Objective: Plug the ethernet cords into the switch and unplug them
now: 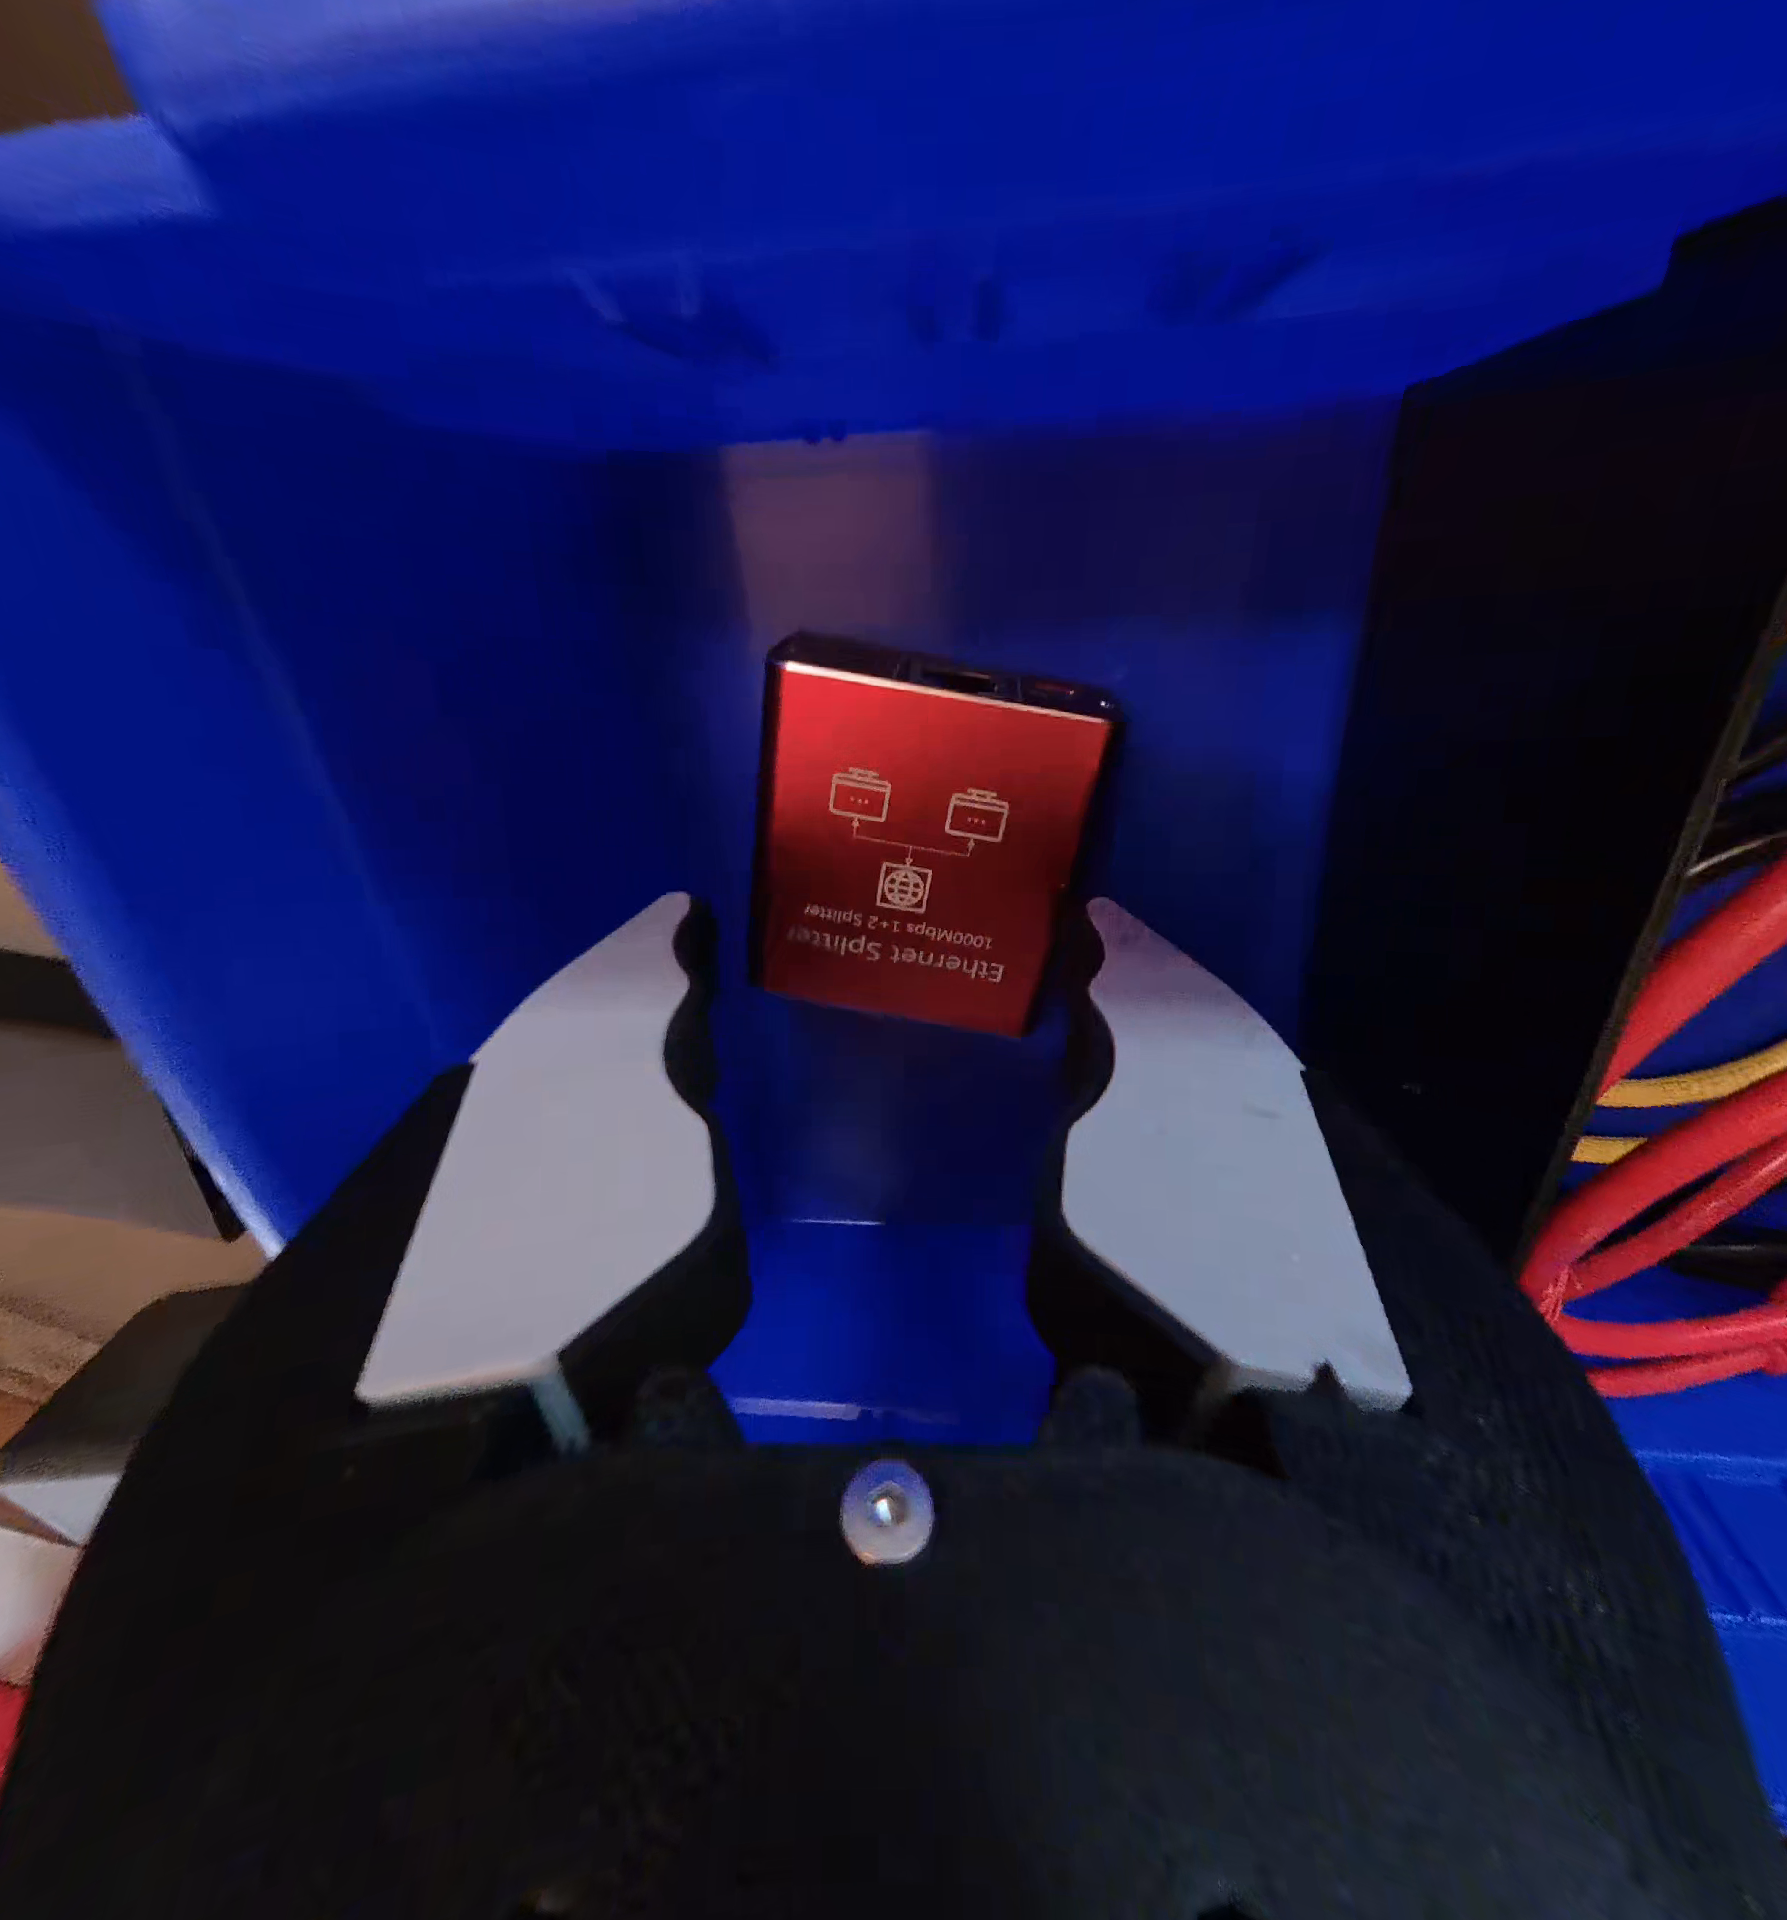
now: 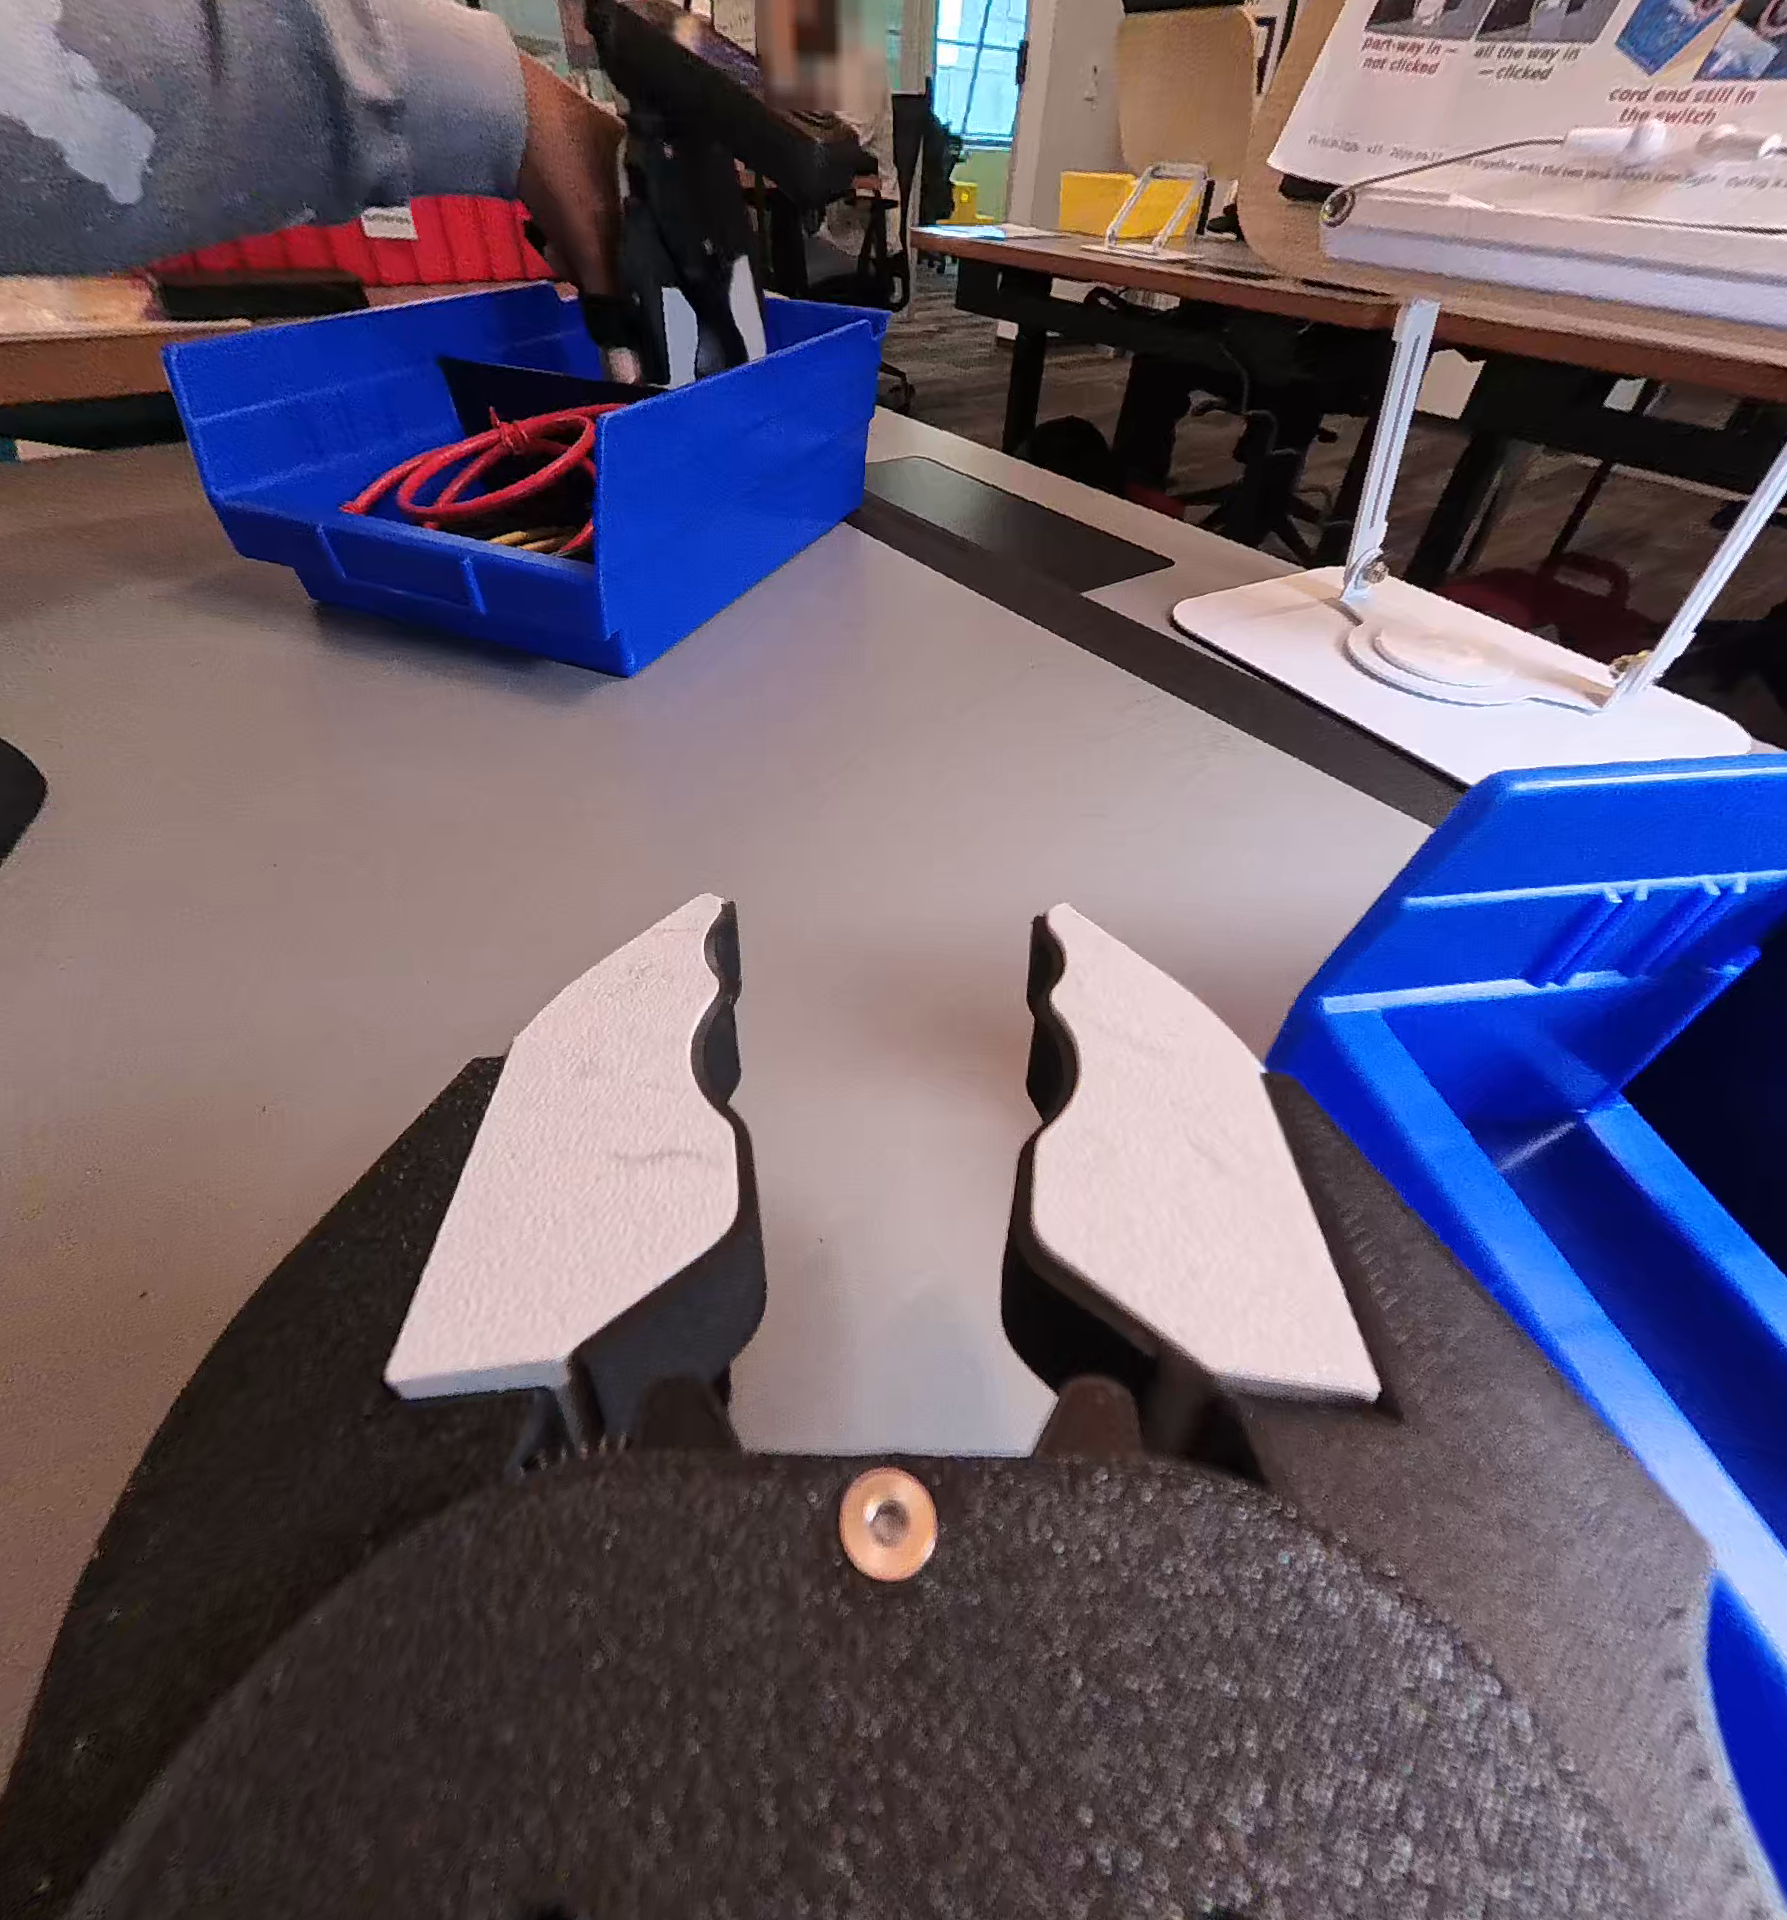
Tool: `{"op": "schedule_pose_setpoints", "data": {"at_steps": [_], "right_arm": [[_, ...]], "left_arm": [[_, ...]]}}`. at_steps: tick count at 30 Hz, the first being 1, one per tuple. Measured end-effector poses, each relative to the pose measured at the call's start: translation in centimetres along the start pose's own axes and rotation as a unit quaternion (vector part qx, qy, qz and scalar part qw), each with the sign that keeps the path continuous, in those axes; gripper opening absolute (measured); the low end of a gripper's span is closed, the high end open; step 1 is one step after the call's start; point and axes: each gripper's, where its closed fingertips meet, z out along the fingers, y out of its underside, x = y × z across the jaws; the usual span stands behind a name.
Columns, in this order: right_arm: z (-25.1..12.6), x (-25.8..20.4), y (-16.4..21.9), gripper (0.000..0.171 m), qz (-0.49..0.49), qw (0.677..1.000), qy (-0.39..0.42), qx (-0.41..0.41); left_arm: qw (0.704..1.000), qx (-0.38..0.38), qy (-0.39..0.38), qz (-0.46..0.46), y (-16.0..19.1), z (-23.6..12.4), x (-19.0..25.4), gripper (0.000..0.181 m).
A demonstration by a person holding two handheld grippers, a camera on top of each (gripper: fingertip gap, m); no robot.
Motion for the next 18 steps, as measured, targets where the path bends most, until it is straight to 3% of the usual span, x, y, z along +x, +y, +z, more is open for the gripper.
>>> {"op": "schedule_pose_setpoints", "data": {"at_steps": [4,10,18], "right_arm": [[0.0,-0.1,0.1,0.052,0.009,1.0,-0.007,0.001],[-0.3,-0.3,-0.1,0.05,0.011,1.0,-0.009,0.006],[-0.9,-0.5,-0.3,0.047,0.002,1.0,-0.005,0.006]], "left_arm": [[0.999,-0.016,0.033,0.009,0.0,0.5,0.8,0.07],[0.999,-0.043,0.018,0.02,-0.2,2.2,0.8,0.075],[1.0,0.013,-0.02,0.004,-0.9,0.8,0.5,0.07]]}}
